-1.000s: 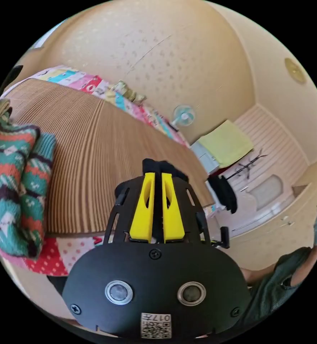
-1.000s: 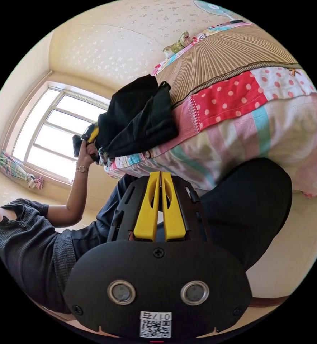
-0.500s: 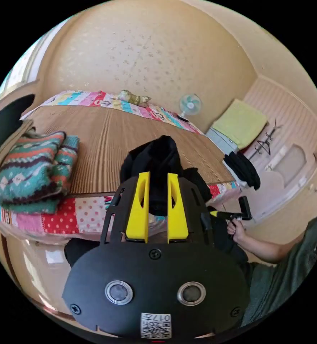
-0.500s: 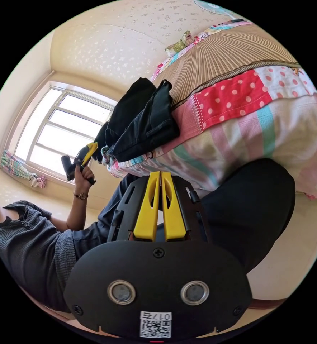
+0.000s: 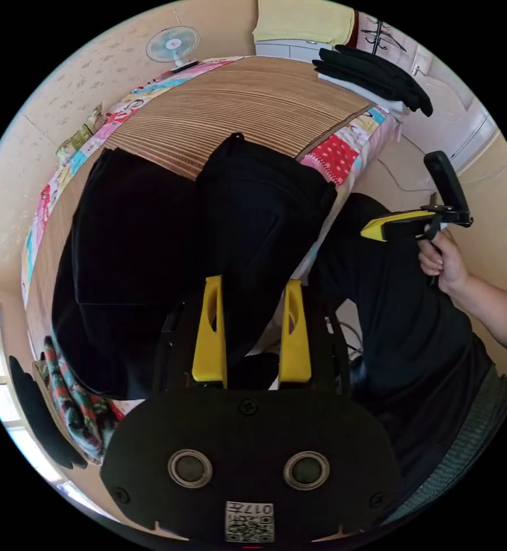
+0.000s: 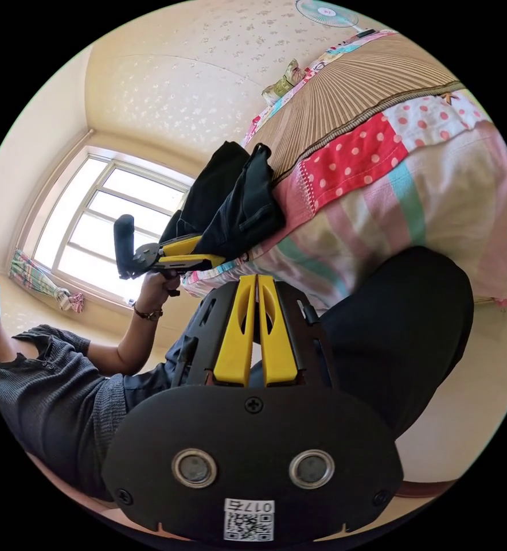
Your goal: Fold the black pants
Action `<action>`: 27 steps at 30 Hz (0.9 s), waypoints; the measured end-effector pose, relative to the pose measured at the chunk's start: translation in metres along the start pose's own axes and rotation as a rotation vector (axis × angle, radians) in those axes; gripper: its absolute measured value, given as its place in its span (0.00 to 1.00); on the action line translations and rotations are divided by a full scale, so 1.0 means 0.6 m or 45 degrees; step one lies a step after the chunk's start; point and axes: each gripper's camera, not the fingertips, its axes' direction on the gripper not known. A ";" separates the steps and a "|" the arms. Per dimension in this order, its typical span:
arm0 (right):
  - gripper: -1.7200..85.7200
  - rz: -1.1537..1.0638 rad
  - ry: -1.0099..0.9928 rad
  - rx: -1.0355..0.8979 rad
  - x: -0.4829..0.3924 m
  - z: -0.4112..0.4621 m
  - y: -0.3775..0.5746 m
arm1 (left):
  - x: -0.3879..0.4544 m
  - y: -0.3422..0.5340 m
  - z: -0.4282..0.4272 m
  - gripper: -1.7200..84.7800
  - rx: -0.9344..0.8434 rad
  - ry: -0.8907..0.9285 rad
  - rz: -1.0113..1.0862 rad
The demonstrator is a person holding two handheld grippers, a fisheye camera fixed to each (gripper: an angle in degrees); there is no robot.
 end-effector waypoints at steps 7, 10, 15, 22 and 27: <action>0.03 -0.019 0.007 -0.040 0.029 -0.048 -0.038 | -0.108 0.073 -0.088 0.10 0.261 0.304 -0.133; 0.03 -0.009 0.004 -0.036 0.045 -0.077 -0.050 | -0.159 0.121 -0.154 0.09 0.426 0.514 -0.162; 0.05 0.004 -0.054 0.040 0.067 -0.145 -0.062 | -0.211 0.231 -0.295 0.09 0.869 0.811 0.026; 0.21 -0.187 -0.590 0.290 0.038 -0.267 -0.106 | -0.324 0.350 -0.355 0.08 1.270 1.308 0.122; 0.31 -0.452 -0.695 0.342 -0.049 -0.319 -0.171 | -0.385 0.402 -0.328 0.08 1.346 1.626 0.133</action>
